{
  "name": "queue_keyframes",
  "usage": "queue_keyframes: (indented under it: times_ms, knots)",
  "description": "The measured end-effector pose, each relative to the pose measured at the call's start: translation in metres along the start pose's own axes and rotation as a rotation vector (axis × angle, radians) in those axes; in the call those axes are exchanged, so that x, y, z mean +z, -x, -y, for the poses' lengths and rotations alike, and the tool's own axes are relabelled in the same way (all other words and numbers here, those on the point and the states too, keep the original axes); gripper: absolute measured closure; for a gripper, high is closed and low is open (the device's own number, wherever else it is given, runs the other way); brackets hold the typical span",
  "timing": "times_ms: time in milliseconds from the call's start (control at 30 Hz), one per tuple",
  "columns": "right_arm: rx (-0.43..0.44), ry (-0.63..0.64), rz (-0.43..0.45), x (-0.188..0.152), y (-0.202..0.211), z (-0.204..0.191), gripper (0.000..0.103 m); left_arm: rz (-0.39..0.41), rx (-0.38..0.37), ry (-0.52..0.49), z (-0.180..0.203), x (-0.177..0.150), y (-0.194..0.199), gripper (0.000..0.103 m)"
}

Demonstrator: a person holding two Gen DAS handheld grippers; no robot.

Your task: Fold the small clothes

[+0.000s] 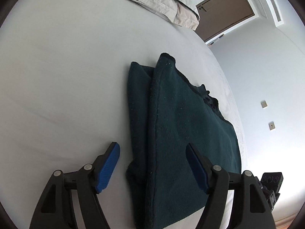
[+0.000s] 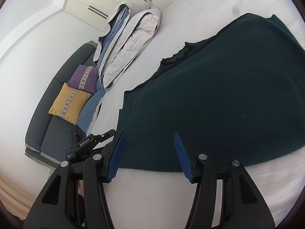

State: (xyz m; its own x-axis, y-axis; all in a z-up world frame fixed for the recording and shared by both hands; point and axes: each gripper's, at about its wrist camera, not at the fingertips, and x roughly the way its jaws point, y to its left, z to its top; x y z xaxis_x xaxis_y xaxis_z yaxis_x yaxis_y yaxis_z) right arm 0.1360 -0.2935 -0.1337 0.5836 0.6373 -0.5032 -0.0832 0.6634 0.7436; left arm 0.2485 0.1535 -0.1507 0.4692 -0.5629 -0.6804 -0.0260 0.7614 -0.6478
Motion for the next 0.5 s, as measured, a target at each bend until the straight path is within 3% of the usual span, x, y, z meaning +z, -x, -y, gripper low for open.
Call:
queue_keyframes:
  times_ms: [167,367,500]
  knots:
    - [0.032,-0.011,-0.019,0.007,-0.016,-0.002,0.050,-0.045,-0.105,0.061,-0.009,0.010,-0.007,0.029]
    - [0.037,-0.011,-0.048,0.009,-0.033,-0.005,0.050,-0.092,-0.214,0.112,-0.021,0.001,-0.005,0.054]
    - [0.035,0.006,-0.074,0.013,-0.048,-0.013,0.050,-0.102,-0.215,0.132,-0.031,-0.002,-0.004,0.076]
